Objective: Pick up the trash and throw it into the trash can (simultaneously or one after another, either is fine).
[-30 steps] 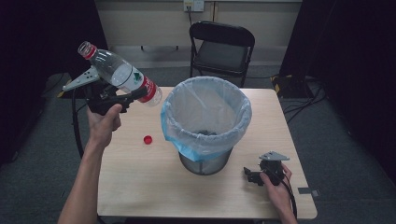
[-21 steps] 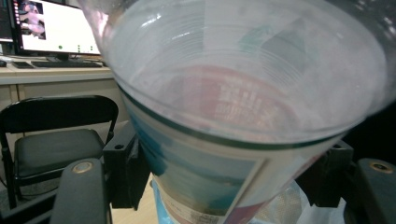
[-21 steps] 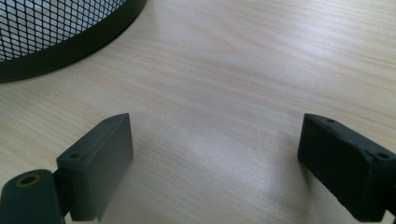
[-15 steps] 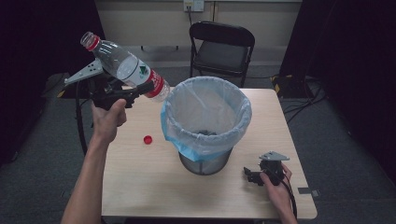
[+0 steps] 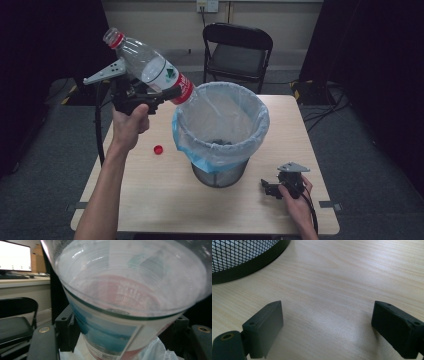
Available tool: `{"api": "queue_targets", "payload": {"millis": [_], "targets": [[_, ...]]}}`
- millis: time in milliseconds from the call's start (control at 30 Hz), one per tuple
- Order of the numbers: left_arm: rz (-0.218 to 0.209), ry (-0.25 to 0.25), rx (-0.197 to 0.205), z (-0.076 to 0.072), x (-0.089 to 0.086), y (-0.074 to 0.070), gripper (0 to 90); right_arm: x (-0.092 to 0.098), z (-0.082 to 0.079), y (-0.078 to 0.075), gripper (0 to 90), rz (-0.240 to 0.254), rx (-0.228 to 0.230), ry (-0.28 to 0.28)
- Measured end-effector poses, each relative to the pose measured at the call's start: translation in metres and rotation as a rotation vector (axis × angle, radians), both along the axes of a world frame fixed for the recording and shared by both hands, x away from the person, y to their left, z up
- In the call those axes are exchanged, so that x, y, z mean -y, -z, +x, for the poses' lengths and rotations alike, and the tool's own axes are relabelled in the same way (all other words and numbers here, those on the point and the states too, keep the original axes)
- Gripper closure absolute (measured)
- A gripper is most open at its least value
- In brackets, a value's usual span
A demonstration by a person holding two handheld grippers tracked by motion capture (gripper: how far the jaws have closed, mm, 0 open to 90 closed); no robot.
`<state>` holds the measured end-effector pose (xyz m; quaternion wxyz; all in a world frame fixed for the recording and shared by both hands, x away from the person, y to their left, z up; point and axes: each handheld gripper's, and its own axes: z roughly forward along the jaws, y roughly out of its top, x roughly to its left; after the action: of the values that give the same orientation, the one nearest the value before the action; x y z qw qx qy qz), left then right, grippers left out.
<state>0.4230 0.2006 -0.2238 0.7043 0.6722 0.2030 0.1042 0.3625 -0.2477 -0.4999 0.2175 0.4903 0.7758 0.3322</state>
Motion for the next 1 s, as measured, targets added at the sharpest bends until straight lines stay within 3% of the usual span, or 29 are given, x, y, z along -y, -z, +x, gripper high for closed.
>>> {"api": "queue_targets", "payload": {"millis": [67,233,433,1000], "targets": [[-0.005,0.022,-0.008,0.002,0.007,0.002,29.4,0.000,0.000,0.000,9.5,0.000,0.000,0.000],[0.032,0.068,-0.026,0.005,0.029,0.009,29.1,0.000,0.000,0.000,9.4,0.000,0.000,0.000],[0.073,0.085,-0.045,0.009,0.045,0.018,28.4,0.000,0.000,0.000,9.5,0.000,0.000,0.000],[0.098,0.079,-0.081,0.015,0.044,0.031,24.6,0.000,0.000,0.000,9.5,0.000,0.000,0.000]]}}
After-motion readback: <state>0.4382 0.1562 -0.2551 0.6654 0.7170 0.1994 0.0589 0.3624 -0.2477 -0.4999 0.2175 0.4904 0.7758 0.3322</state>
